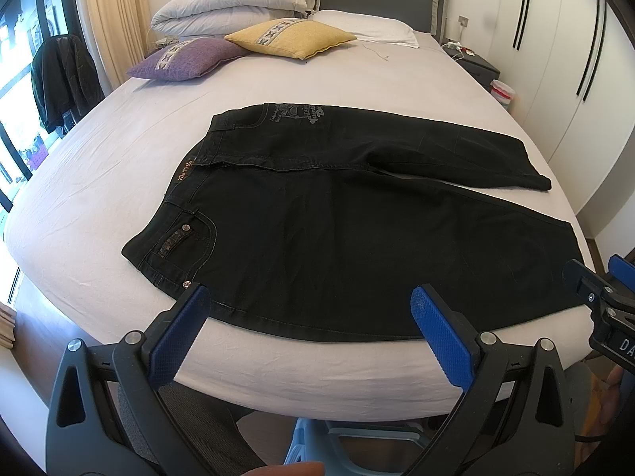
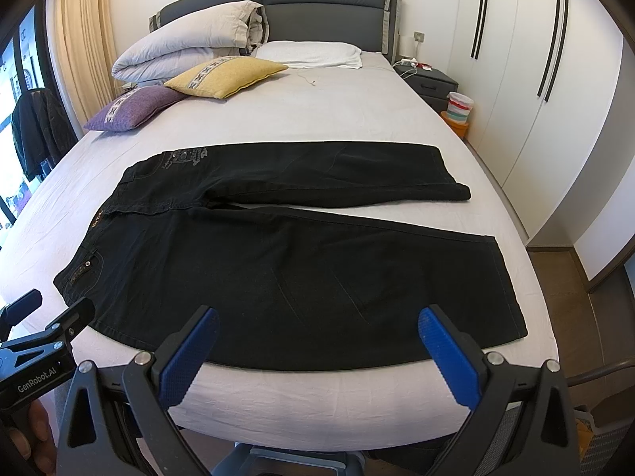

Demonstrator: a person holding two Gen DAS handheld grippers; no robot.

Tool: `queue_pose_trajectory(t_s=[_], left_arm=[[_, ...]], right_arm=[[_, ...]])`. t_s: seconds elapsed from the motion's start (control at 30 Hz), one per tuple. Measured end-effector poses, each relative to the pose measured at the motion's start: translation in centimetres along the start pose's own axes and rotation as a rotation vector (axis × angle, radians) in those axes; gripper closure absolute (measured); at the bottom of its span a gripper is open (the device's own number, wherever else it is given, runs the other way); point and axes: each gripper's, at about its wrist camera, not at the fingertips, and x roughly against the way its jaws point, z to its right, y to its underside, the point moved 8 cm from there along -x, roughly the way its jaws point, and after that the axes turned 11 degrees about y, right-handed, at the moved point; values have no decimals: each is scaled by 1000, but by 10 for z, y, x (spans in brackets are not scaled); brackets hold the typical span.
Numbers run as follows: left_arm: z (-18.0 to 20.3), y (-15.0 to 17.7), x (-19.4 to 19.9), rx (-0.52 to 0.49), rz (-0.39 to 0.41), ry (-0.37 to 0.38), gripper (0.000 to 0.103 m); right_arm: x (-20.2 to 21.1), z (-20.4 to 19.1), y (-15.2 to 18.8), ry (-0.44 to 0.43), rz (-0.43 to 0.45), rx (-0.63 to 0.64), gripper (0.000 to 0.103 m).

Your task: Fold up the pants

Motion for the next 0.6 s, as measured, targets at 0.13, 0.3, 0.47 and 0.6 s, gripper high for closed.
queue_pose_trajectory(t_s=[0.13,0.3,0.47,0.6], left_arm=[[1,0,0,0,-1,0,0],[1,0,0,0,-1,0,0],[-1,1,-1,1,-1,-1,0],[-2,1,-1,0,-2,-3,0]], right_arm=[[1,1,-2,0,-1,0,0],[1,1,-2,-1,0,1,0],[0,0,-1,0,-1,0,0],[1,3,-3,-1,-1,0,0]])
